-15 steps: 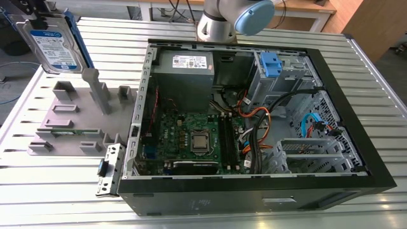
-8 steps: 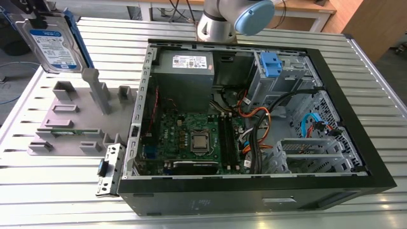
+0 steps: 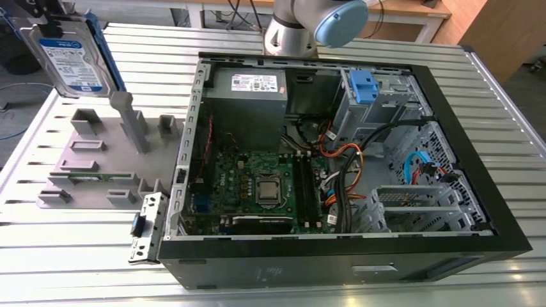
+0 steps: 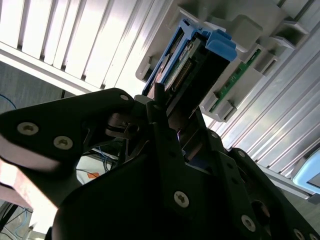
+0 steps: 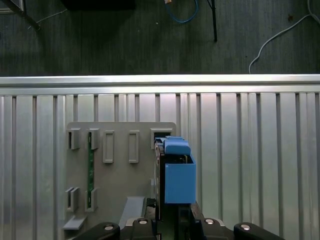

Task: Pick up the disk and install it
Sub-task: 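Pick up the disk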

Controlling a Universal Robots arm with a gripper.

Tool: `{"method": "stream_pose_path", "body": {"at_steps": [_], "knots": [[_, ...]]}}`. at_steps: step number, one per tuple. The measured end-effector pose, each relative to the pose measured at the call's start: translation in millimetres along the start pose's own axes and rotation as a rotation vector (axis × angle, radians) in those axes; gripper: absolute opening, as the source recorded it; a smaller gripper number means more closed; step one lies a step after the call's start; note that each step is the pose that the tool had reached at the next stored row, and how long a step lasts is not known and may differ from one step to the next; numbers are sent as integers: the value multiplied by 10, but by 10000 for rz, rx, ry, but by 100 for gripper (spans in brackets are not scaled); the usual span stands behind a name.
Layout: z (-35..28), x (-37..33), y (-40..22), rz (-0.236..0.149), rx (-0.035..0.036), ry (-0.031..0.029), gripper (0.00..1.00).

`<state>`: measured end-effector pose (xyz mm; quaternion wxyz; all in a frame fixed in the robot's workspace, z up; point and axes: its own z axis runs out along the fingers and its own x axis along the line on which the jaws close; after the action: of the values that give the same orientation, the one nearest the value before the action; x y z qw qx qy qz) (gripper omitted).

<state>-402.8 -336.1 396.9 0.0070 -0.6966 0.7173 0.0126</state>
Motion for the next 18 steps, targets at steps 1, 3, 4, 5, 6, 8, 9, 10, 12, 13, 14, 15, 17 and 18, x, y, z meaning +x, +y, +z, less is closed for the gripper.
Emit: {"method": "stream_pose_path", "body": {"at_steps": [1, 3, 4, 5, 6, 8, 9, 10, 12, 13, 14, 15, 17, 18], "knots": [[-3, 0, 0, 0, 1, -1, 35], [-14, -1, 0, 0, 1, -1, 35], [-22, -1, 0, 0, 1, 0, 35], [-30, -1, 0, 0, 1, -1, 35], [-39, -1, 0, 0, 2, -1, 35], [-59, -2, 0, 0, 2, -1, 35], [-69, -2, 0, 0, 2, -1, 35], [-78, -2, 0, 0, 2, -1, 35], [-94, -2, 1, -1, 3, -2, 35], [-100, -3, 1, 0, 3, -2, 35], [-106, -3, 1, 0, 2, -1, 35], [-111, -3, 1, 0, 2, -2, 35], [-118, -3, 1, 0, 3, -2, 35], [-122, -3, 1, 0, 2, -1, 35]]}}
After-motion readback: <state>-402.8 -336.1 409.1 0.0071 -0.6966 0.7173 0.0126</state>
